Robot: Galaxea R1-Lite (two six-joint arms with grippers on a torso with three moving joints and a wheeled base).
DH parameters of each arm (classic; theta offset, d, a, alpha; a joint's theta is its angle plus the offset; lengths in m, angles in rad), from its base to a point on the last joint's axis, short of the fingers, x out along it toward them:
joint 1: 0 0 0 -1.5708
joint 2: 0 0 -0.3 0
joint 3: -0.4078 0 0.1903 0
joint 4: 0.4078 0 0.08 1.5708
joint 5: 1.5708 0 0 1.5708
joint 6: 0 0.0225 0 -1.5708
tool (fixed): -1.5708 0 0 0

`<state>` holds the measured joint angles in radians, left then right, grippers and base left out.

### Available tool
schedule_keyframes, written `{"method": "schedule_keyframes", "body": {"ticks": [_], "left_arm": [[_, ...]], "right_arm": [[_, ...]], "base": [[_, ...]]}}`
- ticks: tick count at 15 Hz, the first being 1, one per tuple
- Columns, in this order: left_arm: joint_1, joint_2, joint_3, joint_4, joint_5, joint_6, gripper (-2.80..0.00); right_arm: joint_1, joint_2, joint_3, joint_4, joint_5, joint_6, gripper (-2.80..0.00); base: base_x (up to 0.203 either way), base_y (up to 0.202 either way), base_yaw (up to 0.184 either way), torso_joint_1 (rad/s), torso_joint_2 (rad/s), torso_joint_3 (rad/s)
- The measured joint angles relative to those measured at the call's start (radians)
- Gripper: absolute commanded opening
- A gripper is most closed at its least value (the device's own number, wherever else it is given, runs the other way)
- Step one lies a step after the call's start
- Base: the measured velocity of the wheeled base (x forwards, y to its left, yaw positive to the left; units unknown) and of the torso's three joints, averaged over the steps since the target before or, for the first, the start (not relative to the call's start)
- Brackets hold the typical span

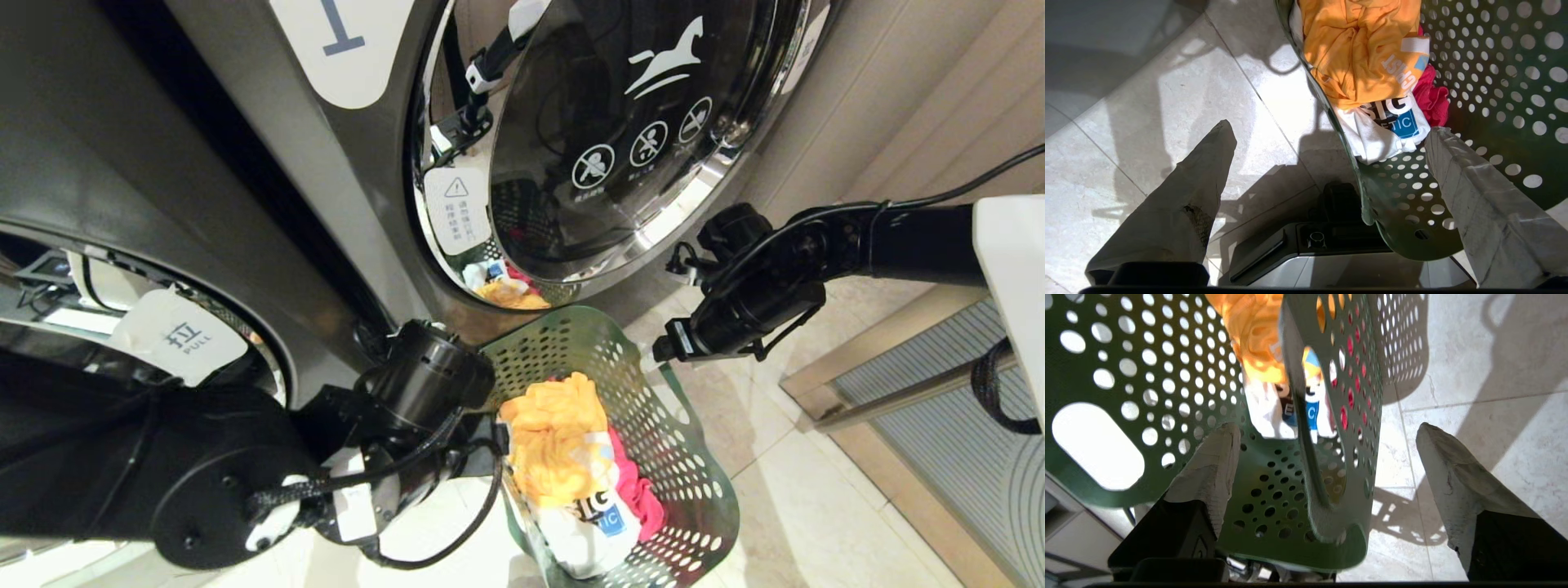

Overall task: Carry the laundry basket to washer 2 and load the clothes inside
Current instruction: Pick up the clothes basket and put it beside the washing machine, then open the lid of the washing machine

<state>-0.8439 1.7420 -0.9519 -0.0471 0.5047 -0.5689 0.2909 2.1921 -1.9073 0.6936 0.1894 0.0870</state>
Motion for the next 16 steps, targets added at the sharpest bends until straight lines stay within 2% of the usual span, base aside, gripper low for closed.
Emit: {"method": "schedule_keyframes", "body": {"ticks": [1, 6, 11, 13, 16], "left_arm": [[0.007, -0.022, 0.001, 0.018, 0.000, 0.000, -2.80], [0.023, -0.167, 0.044, 0.107, 0.000, 0.000, -2.80], [0.052, -0.431, 0.110, 0.270, -0.005, -0.002, -2.80], [0.147, -0.541, 0.127, 0.353, -0.021, 0.016, -2.80], [0.378, -0.653, 0.168, 0.401, -0.040, 0.090, -2.80]], "right_arm": [[0.001, -0.021, 0.026, 0.001, 0.001, -0.001, -2.80], [0.010, -0.201, 0.236, 0.001, 0.001, -0.004, -2.80], [0.007, -0.538, 0.614, -0.069, -0.029, -0.001, -2.80], [-0.015, -0.690, 0.812, -0.138, -0.114, -0.011, -2.80], [-0.123, -0.922, 1.036, -0.223, -0.209, -0.075, -2.80]], "base": [[0.000, 0.000, 0.000, 0.000, 0.00, 0.000], [0.000, 0.000, 0.000, 0.000, 0.00, 0.000], [0.000, 0.000, 0.000, 0.000, 0.00, 0.000], [0.000, 0.000, 0.000, 0.000, 0.00, 0.000], [0.000, 0.000, 0.000, 0.000, 0.00, 0.000]]}}
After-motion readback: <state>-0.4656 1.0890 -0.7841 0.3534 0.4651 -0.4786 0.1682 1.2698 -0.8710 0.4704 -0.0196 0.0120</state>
